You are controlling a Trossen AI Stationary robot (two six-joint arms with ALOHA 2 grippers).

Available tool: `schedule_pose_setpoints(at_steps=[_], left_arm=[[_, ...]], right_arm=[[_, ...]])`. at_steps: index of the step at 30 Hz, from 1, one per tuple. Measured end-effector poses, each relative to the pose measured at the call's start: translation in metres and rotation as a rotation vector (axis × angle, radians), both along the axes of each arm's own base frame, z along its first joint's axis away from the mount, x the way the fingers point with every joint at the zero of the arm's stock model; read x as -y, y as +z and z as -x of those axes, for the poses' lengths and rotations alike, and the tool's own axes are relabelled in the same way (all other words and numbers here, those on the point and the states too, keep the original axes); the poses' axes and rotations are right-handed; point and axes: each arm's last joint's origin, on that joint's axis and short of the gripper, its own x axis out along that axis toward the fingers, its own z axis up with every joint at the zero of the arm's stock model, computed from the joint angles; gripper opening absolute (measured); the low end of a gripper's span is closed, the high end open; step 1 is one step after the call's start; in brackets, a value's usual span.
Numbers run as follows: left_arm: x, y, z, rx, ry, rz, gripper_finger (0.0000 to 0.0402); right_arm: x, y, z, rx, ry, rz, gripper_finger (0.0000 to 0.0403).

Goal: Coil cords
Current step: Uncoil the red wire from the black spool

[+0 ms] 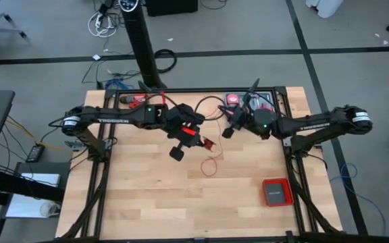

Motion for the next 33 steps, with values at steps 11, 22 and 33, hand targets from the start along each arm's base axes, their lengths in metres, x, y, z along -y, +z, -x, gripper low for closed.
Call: schedule_pose_setpoints(at_steps=[11,22,33], left_arm=[[-0.033,-0.007,0.008,-0.102,0.165,0.008,0.0],[-0.044,-0.012,0.015,-0.179,0.288,-0.078,0.0],[-0.05,-0.013,0.017,-0.199,0.3,-0.142,0.0]], right_arm=[[-0.023,0.029,0.045,0.038,0.11,-0.008,0.0],[-0.05,0.028,0.072,-0.065,0.32,-0.017,0.0001],[-0.068,0.011,0.085,-0.233,0.439,-0.074,0.0001]])
